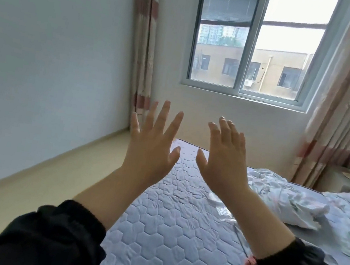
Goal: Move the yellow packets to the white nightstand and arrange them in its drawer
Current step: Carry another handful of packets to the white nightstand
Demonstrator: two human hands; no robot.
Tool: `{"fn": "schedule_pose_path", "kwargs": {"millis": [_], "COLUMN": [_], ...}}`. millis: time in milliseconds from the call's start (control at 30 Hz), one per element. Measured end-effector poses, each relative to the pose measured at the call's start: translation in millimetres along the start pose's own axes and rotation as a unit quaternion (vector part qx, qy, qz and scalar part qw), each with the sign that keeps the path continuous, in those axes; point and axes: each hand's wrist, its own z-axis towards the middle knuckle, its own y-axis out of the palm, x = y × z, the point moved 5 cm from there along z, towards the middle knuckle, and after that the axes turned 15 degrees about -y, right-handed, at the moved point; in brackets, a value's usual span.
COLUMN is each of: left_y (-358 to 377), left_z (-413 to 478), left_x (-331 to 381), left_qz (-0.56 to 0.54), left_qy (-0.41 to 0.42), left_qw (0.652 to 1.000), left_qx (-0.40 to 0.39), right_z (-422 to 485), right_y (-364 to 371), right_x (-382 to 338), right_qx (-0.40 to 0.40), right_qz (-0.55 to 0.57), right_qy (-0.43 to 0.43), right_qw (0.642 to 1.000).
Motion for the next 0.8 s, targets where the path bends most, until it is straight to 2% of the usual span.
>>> {"fn": "schedule_pose_path", "kwargs": {"millis": [300,633,800], "left_y": [19.8,47.7,74.5], "left_z": [55.5,95.2,138.9], "left_x": [-244.6,-505.3,-597.3], "left_qz": [0.047,0.034,0.018], "left_qy": [-0.04,-0.01,-0.019], "left_qw": [0.998,0.999,0.999], "left_qx": [0.001,-0.03,-0.043], "right_z": [146.7,270.7,333.5], "right_y": [111.1,223.7,268.5], "right_x": [-176.0,-395.7,-453.4], "right_qx": [0.009,0.012,0.002], "right_qz": [0.069,0.122,0.109], "right_qy": [-0.035,0.034,0.04], "right_qw": [0.997,0.992,0.993]}}
